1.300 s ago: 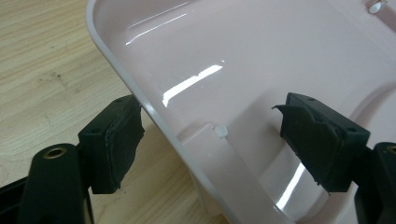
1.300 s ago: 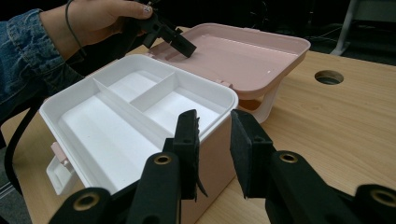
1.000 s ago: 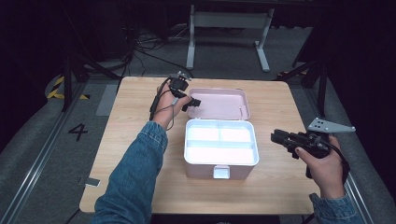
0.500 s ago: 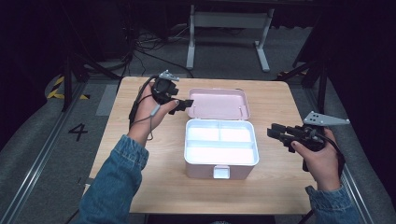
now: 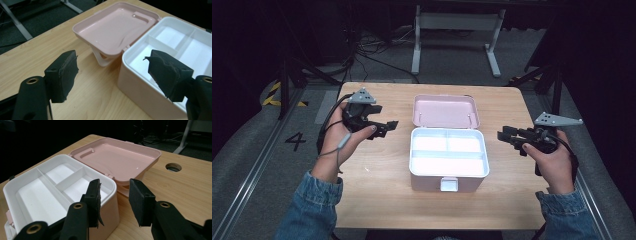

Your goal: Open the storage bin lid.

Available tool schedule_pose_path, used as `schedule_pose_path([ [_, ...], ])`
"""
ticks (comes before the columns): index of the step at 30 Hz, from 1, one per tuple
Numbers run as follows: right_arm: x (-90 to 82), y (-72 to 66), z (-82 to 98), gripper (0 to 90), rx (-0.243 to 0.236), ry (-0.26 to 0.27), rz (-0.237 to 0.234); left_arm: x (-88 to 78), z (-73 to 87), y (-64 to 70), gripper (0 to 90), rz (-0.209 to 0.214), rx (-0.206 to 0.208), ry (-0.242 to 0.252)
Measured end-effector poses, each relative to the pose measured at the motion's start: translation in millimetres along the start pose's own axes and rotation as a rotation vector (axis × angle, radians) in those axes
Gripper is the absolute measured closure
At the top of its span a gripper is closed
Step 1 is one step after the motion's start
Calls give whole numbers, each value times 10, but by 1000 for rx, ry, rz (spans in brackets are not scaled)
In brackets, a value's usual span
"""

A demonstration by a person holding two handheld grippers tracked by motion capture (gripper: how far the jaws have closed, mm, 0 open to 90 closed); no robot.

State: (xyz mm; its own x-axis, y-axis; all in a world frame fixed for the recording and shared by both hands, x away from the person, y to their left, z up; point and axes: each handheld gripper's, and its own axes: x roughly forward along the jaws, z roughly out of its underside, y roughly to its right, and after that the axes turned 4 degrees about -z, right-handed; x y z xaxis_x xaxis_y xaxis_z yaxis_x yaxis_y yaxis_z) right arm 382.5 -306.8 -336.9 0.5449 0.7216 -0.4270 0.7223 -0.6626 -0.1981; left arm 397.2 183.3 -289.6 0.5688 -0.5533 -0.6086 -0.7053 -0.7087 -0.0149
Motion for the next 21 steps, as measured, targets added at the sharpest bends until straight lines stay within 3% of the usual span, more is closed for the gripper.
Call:
schedule_pose_path([
  [11,-72,81,37,599,16,-28,20,-139,418,25,236,-22,14,-62],
  [21,-102,142,83,596,31,-48,33,-70,758,9,236,-6,-34,-98],
])
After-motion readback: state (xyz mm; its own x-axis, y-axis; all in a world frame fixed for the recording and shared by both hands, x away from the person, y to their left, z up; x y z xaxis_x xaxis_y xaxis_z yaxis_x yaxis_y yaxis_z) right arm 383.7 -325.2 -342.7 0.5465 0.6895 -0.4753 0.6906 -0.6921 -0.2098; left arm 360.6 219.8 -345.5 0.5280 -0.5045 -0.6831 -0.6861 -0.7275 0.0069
